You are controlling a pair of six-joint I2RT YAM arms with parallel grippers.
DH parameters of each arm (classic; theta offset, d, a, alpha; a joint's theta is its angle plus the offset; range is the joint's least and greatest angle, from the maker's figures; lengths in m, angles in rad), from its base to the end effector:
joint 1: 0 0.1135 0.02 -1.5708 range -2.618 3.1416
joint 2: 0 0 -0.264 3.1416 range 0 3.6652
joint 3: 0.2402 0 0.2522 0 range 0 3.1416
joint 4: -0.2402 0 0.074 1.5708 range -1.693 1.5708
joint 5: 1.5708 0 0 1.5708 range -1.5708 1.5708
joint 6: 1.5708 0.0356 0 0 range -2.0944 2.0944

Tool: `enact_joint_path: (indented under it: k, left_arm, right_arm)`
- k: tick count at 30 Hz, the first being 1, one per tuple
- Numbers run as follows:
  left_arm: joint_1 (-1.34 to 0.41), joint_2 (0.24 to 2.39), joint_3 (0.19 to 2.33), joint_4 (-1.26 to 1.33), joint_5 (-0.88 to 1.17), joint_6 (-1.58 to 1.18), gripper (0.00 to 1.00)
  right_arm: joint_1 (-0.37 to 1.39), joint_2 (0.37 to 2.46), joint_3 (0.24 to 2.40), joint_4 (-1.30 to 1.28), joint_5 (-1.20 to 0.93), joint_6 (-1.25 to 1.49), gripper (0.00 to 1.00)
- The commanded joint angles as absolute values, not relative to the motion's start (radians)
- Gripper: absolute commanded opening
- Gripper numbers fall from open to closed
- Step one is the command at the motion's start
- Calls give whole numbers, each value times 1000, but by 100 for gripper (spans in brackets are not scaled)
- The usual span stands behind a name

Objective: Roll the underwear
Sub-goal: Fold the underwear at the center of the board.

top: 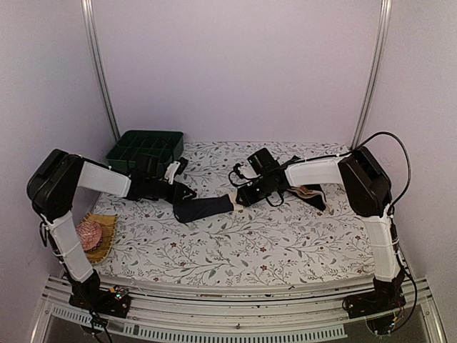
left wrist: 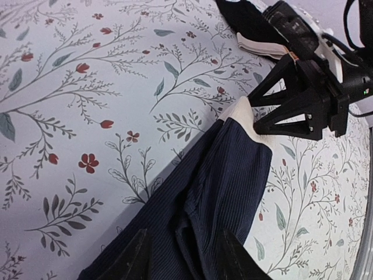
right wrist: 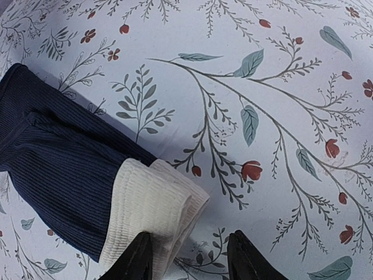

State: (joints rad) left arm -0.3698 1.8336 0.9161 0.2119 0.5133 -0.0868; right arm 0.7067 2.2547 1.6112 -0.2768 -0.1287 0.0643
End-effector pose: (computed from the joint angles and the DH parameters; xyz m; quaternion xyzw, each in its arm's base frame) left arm 0.3341 -0.1482 0.1423 0.2292 0.8544 -0.3163 0.3428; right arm 0.3659 0.3184 0.1322 -0.3180 0.8908 0.1764 0.2726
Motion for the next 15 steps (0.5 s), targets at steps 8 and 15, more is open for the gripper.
enact_joint_path:
  k: [8,15]
  left_arm:
    - [-444,1820,962,131,703,49,15]
    - [-491,1930,1031,65,700,81,10]
  right_arm:
    - [704,2270,1611,-311,-101,76,45]
    - [703,2223,1595,-299,-103,81,45]
